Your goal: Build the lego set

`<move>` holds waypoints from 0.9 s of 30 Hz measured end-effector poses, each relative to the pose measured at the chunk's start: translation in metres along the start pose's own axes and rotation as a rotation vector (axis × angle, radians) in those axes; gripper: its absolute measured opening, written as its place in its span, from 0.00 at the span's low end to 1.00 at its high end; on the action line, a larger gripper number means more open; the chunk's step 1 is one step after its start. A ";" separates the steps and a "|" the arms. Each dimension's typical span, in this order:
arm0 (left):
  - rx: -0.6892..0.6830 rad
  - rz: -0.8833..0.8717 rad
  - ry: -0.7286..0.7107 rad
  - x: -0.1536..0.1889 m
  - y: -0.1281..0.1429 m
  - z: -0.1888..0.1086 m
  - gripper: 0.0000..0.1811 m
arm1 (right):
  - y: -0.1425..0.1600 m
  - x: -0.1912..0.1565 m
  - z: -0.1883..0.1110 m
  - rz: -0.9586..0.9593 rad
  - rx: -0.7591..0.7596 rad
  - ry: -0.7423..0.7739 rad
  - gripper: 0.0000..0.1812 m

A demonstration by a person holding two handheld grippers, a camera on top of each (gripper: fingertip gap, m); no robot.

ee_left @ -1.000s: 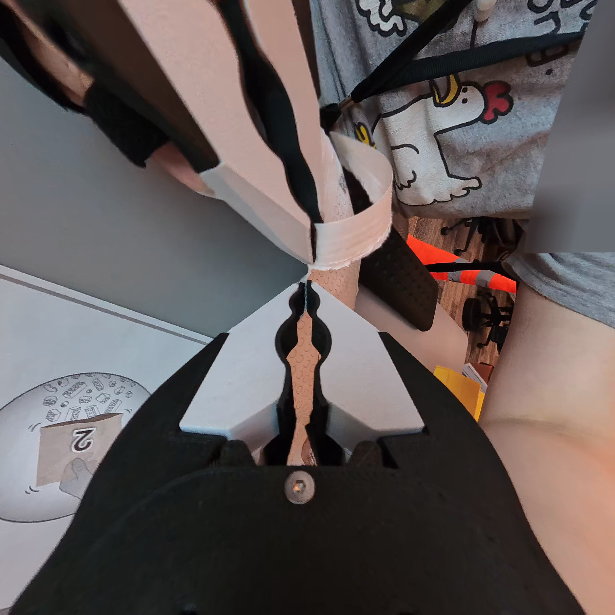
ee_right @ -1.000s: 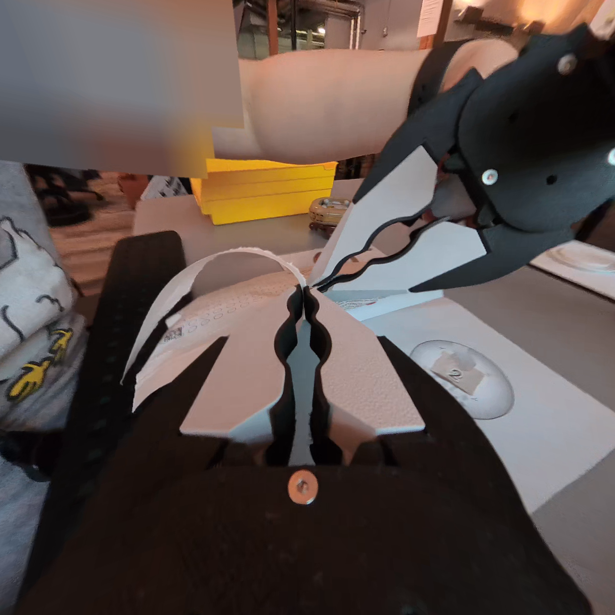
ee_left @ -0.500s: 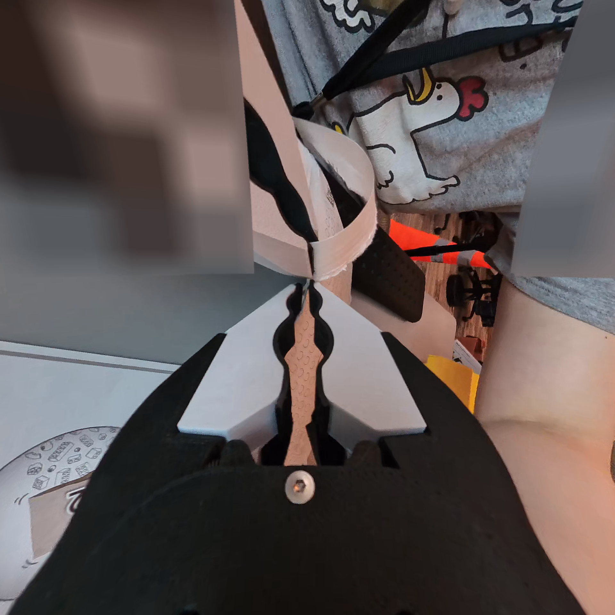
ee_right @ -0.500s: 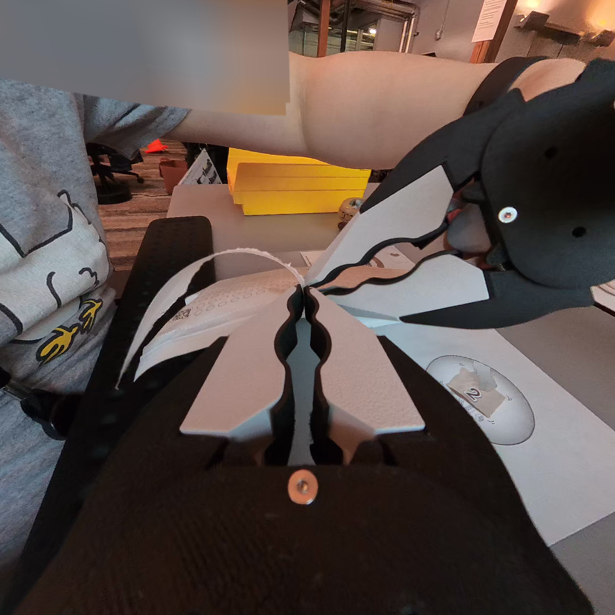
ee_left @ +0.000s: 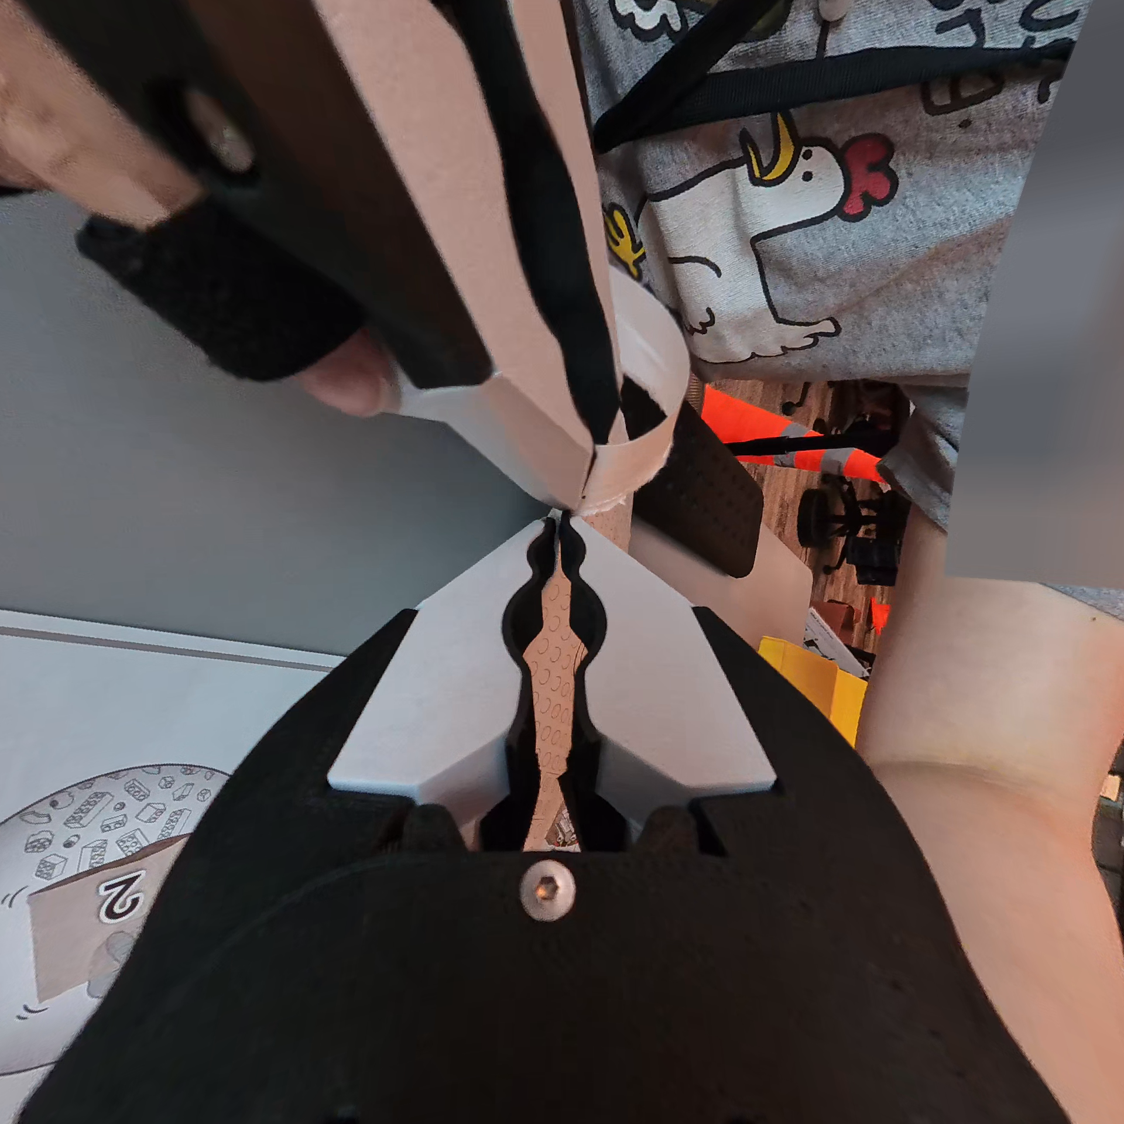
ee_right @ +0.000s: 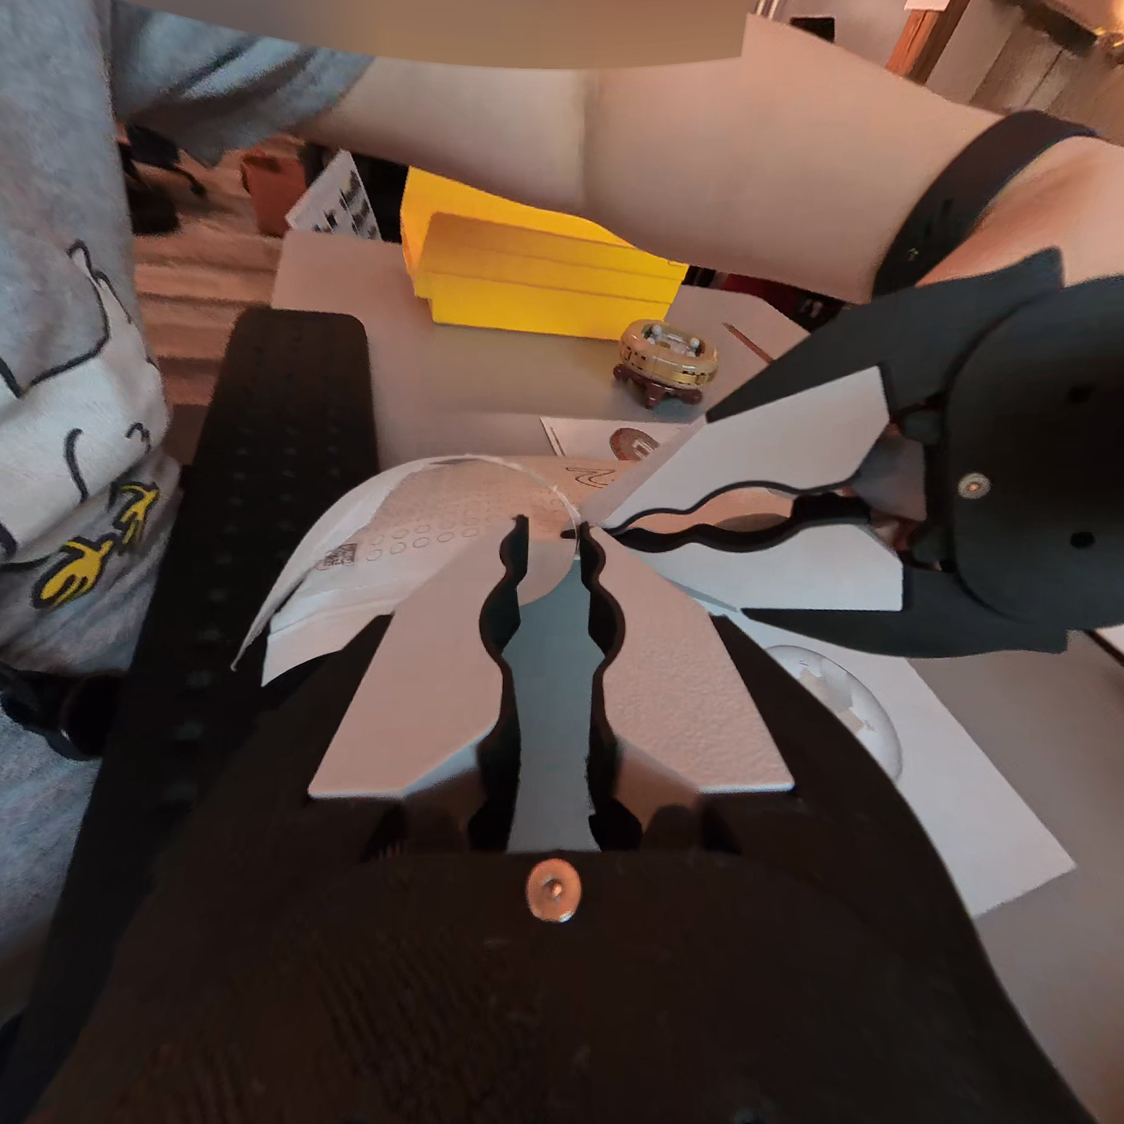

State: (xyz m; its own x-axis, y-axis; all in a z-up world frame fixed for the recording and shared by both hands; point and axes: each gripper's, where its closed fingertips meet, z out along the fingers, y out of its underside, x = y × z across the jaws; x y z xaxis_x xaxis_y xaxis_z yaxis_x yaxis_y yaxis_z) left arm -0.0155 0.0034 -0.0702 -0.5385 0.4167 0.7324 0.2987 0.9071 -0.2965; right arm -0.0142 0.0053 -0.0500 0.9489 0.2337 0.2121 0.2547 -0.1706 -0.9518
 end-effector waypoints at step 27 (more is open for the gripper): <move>0.025 0.060 -0.105 -0.011 -0.016 0.013 0.00 | 0.001 -0.018 -0.009 -0.194 0.039 0.138 0.00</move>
State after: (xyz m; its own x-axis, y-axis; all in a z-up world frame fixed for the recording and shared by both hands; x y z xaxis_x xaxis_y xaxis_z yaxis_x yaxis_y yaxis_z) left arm -0.0244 -0.0146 -0.0811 -0.6000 0.4730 0.6452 0.3141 0.8810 -0.3538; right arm -0.0291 -0.0072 -0.0527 0.9001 0.1250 0.4173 0.4297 -0.0975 -0.8977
